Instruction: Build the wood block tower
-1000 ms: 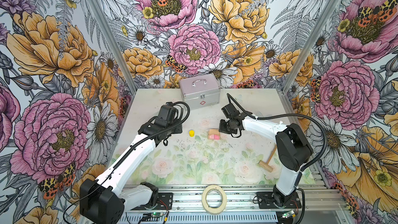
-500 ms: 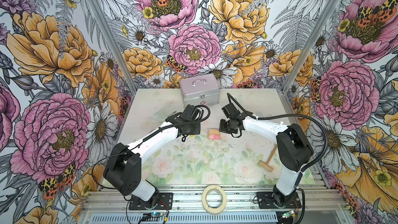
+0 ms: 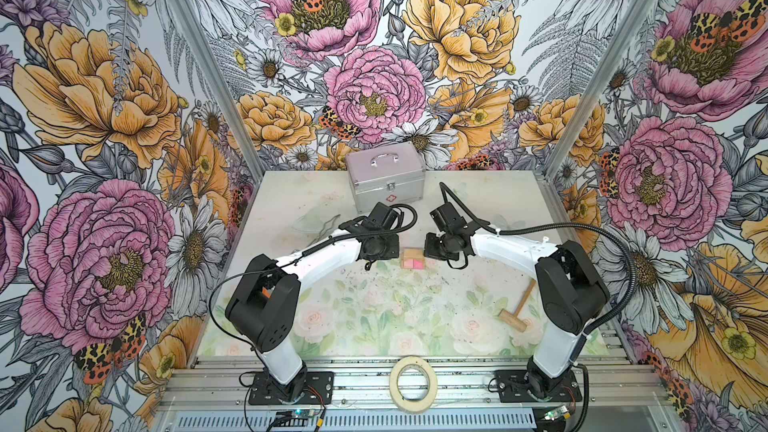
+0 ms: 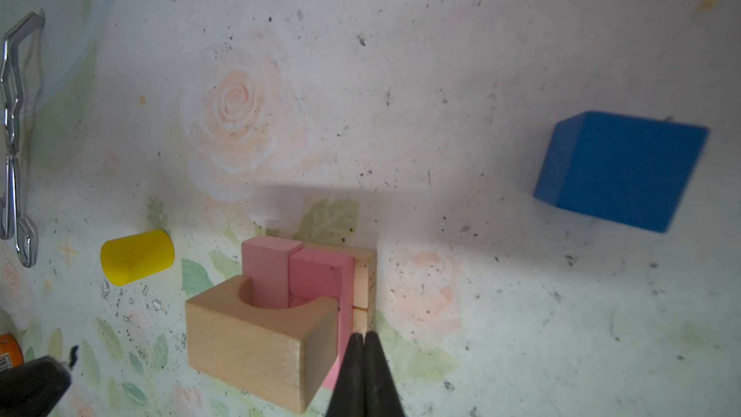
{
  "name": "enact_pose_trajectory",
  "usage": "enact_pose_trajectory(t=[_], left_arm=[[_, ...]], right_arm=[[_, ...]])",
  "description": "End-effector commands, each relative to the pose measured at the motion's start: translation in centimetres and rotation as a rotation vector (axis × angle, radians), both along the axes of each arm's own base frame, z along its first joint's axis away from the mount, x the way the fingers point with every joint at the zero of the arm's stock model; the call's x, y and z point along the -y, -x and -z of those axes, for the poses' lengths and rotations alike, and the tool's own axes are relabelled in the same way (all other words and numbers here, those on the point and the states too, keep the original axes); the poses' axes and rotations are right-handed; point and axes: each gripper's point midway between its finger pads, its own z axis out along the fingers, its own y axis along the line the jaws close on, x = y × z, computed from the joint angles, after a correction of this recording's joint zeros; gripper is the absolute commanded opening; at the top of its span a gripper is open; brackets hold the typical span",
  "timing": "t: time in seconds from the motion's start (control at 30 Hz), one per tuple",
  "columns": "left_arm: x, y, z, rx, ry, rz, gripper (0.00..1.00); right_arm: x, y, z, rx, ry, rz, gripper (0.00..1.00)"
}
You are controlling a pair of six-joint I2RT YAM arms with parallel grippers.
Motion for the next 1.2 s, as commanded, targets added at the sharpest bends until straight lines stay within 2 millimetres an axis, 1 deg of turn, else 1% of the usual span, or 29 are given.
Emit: enact_pose_trajectory(t=[0.0, 0.17, 0.43, 0.63, 1.0, 1.17], left_arm=[[1.4, -0.8, 0.0, 0.019, 0.068, -0.002, 0.06], [2.2, -0.9, 0.9, -0.005, 0.074, 0.01, 0.06], [2.6, -1.0, 1.7, -0.022, 0.068, 0.014, 0.06], [3.5, -0.8, 1.9, -0.027, 0.068, 0.03, 0.05], [3.7, -0.9, 2.3, -0.04, 0.072, 0.031, 0.05], [4.1, -0.8, 2.0, -0.042, 0.085, 0.039, 0.04]], right_arm=[[-0.5, -0.9, -1.3, 0.05, -0.042, 0.002, 0.0], [-0.7, -0.9, -1.3, 0.046, -0.052, 0.0, 0.0], [-0.7, -0.7, -1.3, 0.041, -0.059, 0.002, 0.0], [-0.7, -0.6, -1.2, 0.039, -0.061, 0.006, 0.0], [-0.8, -0.5, -1.1, 0.034, -0.065, 0.005, 0.0], [-0.9, -0.5, -1.1, 0.035, -0.069, 0.004, 0.0]])
